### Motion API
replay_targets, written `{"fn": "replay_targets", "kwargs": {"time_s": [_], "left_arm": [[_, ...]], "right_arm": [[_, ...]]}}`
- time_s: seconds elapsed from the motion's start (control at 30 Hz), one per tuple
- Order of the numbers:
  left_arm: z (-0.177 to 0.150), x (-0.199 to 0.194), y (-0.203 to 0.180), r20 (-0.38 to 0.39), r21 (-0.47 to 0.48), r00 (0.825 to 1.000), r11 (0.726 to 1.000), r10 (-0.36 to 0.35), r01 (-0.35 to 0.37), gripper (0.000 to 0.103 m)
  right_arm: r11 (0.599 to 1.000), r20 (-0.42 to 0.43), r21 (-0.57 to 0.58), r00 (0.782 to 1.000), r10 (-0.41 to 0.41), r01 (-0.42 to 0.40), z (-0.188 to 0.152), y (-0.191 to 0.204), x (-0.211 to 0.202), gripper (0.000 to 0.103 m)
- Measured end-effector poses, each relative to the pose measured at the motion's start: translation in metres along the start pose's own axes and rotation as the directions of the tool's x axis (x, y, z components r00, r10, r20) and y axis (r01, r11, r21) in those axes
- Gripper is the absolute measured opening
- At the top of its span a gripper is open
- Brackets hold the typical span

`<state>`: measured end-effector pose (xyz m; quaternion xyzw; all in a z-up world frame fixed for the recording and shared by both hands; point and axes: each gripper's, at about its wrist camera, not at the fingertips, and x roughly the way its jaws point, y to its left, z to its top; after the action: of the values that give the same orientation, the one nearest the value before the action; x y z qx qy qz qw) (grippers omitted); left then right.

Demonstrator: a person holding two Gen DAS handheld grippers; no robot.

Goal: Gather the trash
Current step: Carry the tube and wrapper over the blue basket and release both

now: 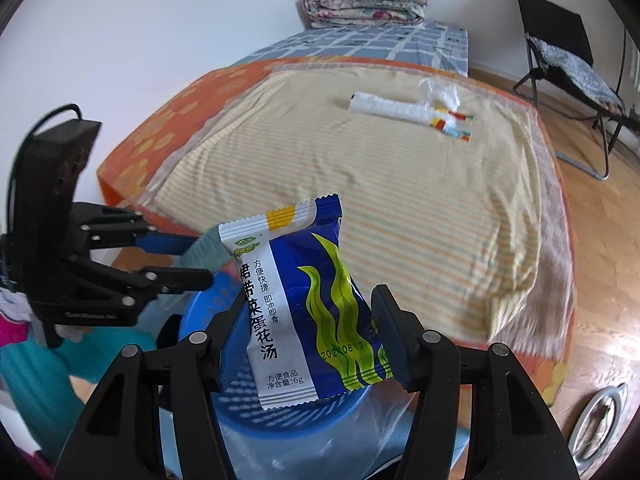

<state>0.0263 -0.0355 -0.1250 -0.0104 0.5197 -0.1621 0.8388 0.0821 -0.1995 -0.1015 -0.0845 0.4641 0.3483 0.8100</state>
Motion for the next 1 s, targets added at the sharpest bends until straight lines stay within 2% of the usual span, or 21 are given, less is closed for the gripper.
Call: {"fn": "replay_targets", "kwargs": {"time_s": [0.17, 0.47, 1.0], "left_arm": [[-0.02, 0.008, -0.002, -0.033, -0.012, 0.999, 1.0, -0.012, 0.012, 0.035], [-0.053, 0.024, 0.0, -0.104, -0.047, 0.994, 0.999, -0.021, 0.016, 0.035], [-0.059, 0.03, 0.012, -0.12, -0.086, 0.993, 0.996, -0.014, 0.004, 0.035]], "right_arm": [[1.0, -0.03, -0.019, 1.0, 0.005, -0.005, -0.018, 0.011, 0.003, 0.058], [0.997, -0.13, -0.037, 0.99, 0.056, -0.061, -0.046, 0.028, 0.025, 0.058], [0.994, -0.236, -0.073, 0.97, 0.058, -0.077, -0.061, 0.039, 0.055, 0.059]]}}
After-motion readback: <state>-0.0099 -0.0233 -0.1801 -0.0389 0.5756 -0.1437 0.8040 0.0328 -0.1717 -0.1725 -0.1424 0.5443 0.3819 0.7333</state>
